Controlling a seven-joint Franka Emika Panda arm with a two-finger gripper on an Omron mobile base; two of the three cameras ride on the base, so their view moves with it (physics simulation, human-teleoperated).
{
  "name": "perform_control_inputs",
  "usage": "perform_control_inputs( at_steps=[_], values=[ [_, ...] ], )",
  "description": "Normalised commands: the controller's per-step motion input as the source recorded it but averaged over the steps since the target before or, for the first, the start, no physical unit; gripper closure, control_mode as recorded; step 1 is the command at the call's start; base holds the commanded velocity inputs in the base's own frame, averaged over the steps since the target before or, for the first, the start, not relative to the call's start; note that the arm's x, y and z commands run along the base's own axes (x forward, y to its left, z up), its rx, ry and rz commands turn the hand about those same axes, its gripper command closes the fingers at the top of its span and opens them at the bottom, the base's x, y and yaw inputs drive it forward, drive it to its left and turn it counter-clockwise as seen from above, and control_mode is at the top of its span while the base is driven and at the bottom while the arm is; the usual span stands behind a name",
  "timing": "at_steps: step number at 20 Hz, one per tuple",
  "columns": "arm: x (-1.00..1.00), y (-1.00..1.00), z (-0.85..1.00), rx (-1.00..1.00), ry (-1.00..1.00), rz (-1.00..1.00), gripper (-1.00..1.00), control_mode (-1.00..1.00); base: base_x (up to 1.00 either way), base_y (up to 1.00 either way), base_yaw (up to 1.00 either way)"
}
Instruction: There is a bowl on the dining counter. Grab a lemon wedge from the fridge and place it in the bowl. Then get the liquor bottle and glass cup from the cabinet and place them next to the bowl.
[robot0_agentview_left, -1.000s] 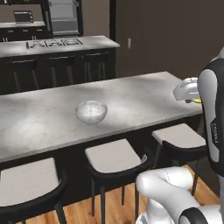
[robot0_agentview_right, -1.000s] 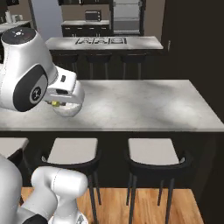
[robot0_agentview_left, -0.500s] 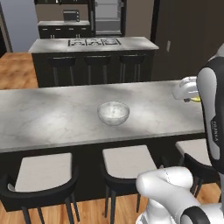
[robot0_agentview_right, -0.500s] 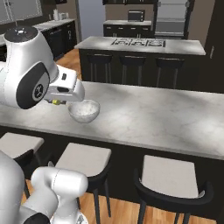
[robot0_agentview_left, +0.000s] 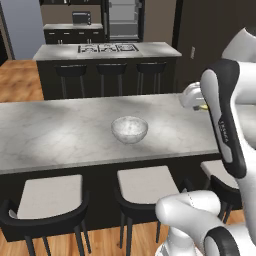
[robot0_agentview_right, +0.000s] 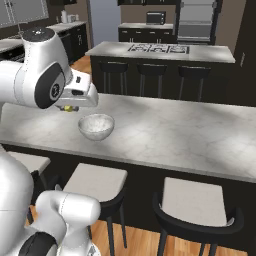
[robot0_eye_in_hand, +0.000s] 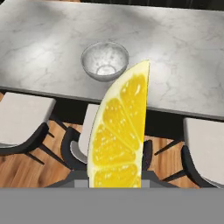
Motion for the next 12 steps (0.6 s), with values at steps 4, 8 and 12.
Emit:
perform_control_inputs(
  at_steps=[4, 8, 12],
  values=[
    [0.97, 0.58, -0.43, -0.08, 0.04, 0.03, 1.0, -1.0, 0.0, 0.0, 0.0],
    [1.0, 0.63, -0.59, -0.11, 0.07, 0.02, 1.0, -1.0, 0.0, 0.0, 0.0],
    [1.0, 0.41, -0.59, -0.06, 0.07, 0.03, 1.0, -1.0, 0.0, 0.0, 0.0]
  ],
)
